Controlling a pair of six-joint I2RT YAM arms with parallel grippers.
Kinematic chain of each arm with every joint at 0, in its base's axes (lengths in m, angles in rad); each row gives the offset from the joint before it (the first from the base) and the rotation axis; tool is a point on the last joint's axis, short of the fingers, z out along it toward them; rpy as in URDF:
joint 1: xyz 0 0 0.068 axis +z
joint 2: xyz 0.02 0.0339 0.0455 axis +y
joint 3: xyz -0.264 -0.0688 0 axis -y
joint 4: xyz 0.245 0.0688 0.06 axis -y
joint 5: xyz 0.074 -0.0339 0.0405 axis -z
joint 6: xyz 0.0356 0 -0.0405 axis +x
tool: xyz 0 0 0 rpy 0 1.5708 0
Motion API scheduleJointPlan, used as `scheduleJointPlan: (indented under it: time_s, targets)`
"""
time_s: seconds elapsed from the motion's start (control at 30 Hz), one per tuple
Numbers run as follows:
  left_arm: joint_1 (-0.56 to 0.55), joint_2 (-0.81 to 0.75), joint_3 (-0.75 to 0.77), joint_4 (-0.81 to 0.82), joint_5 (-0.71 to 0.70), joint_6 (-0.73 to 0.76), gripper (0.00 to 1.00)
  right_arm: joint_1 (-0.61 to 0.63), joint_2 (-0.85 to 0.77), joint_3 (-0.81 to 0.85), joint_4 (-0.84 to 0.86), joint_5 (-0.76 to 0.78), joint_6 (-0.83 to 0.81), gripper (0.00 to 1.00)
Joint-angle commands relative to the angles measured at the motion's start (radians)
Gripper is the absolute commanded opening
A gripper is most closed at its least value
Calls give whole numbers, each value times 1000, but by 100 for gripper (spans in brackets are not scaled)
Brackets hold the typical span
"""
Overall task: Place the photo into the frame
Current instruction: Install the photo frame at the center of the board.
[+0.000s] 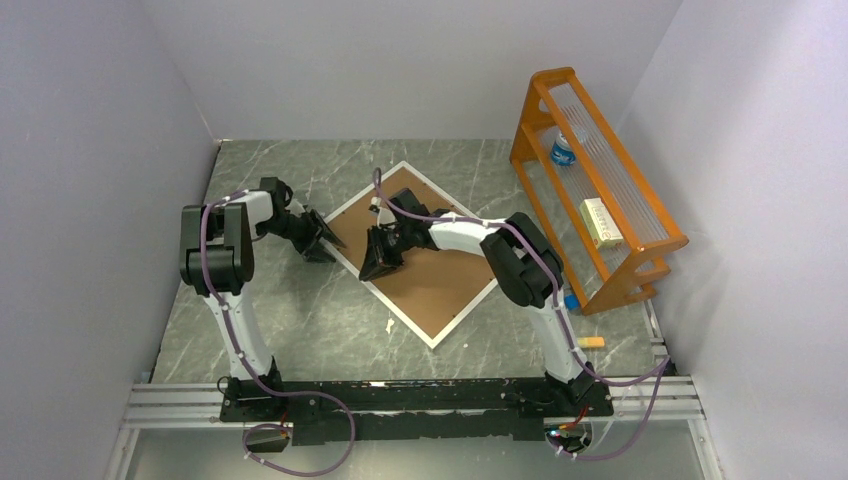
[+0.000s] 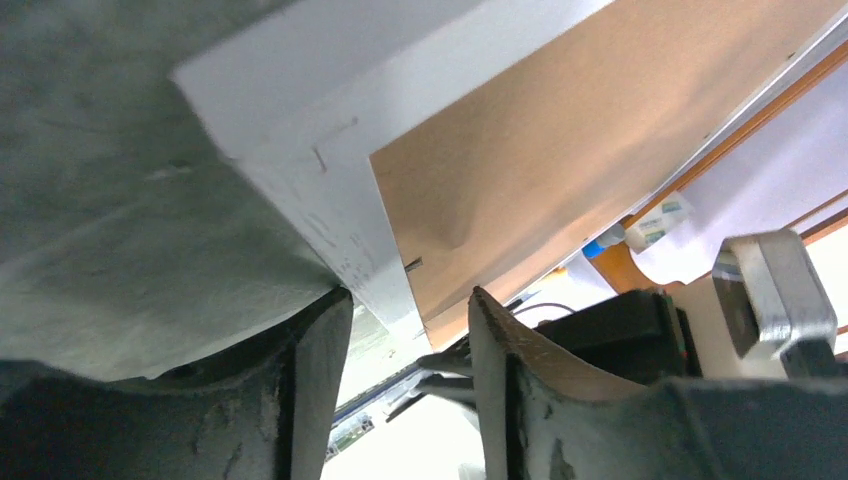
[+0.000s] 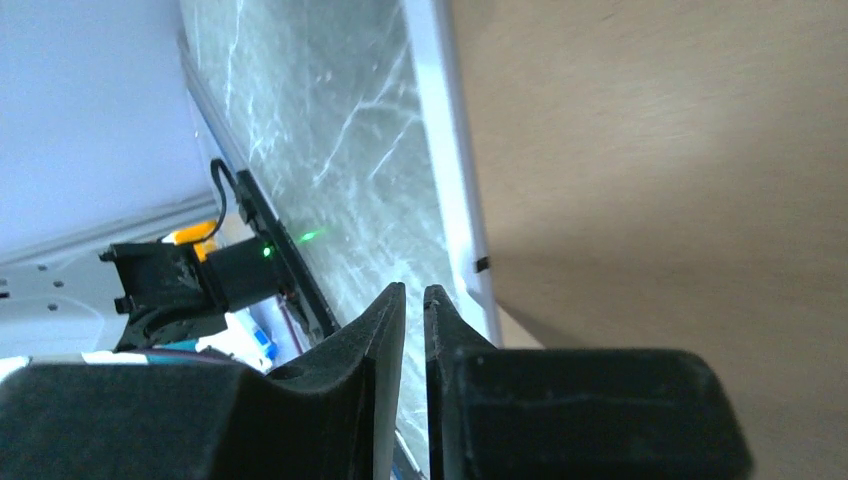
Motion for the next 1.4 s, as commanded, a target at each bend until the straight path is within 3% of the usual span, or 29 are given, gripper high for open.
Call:
scheduleJointPlan:
  time_s: [0.0,0.2,0.37,0.93,1.37]
  targets:
    - [-52,2,-58,28,-155,-10,52,13,-21,5,63,-54,-15,17]
    - [-64,23,-52,-48,-444,4,41,-2,27,44,9,26,-30,13]
    - [-64,52,-15,-103,-538,41,32,-4,94,100,-79,53,-70,12]
    - [-97,86,9,-157,-514,77,27,-82,168,80,-206,129,-101,6]
    - [-98,86,27,-166,-505,87,27,-122,116,75,-300,316,-128,6]
